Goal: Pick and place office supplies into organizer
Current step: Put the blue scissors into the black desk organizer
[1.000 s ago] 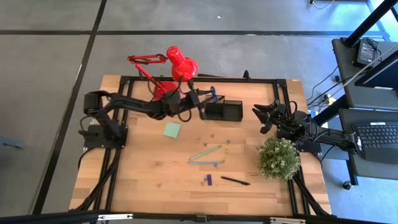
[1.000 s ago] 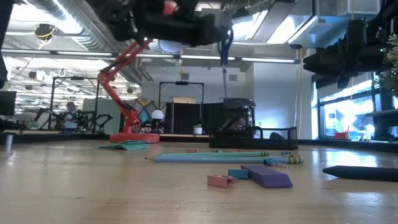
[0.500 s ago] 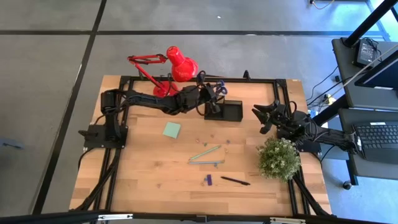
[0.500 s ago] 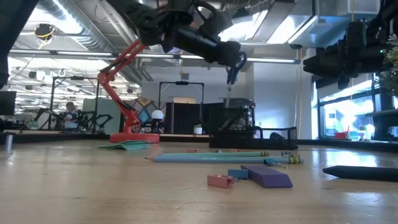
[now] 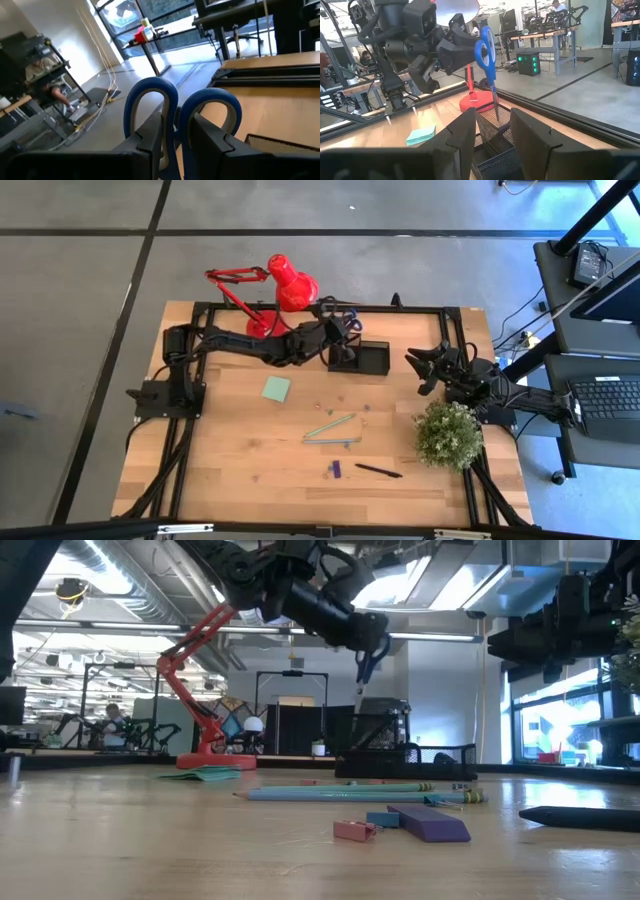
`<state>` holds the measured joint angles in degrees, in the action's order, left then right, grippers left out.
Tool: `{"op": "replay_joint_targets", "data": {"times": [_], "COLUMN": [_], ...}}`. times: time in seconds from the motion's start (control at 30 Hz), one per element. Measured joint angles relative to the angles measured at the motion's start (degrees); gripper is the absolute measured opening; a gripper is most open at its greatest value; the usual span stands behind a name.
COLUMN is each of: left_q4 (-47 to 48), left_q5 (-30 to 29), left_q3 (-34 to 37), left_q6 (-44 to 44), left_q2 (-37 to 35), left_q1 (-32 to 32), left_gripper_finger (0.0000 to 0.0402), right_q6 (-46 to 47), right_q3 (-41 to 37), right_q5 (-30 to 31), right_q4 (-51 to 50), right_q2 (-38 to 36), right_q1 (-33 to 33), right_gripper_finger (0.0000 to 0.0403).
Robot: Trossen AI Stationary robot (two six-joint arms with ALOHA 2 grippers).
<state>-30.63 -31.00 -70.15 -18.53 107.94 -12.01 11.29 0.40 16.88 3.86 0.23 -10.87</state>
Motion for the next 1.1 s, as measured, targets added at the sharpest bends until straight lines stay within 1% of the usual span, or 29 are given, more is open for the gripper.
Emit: {"op": "replay_joint_targets", "data": {"times": [0.1,0.2,0.37,0.53,0.67,0.77,0.87,0.93,1.1], "left_q4": [1.75,1.72,2.06,2.24,2.94,6.98,12.41,15.03,18.09], "left_q5": [-0.42,-2.44,-2.97,-3.01,-5.36,-5.96,-5.95,-5.97,-5.92], "left_q3": [0.00,0.00,0.00,-0.45,-2.67,-6.22,-9.66,-10.61,-11.76], "left_q6": [1.15,1.30,2.00,2.81,1.44,0.55,1.79,2.74,5.32], "left_q2": [0.00,0.00,0.23,2.82,5.41,7.10,8.50,9.05,9.51], "left_q1": [-0.02,0.04,0.00,0.02,-0.02,0.00,0.02,0.02,0.02], "left_gripper_finger": [0.0078,0.0079,0.0079,0.0078,0.0080,0.0079,0.0079,0.0081,0.0079], "right_q6": [0.00,0.00,-0.02,-0.37,-0.97,-1.11,-1.12,-1.18,-1.25], "right_q3": [0.00,0.00,0.00,0.00,0.00,0.00,0.00,0.00,0.00], "right_q5": [0.00,0.00,0.00,0.00,0.00,0.00,0.00,0.00,0.00], "right_q4": [0.02,0.02,0.04,0.09,0.17,0.16,0.15,0.15,0.09], "right_q2": [0.00,0.00,0.00,0.01,0.02,0.01,0.02,0.01,0.02], "right_q1": [0.00,0.00,0.00,0.00,0.00,0.00,0.00,0.00,0.00], "right_gripper_finger": [0.0126,0.0126,0.0126,0.0126,0.0126,0.0126,0.0126,0.0126,0.0126]}}
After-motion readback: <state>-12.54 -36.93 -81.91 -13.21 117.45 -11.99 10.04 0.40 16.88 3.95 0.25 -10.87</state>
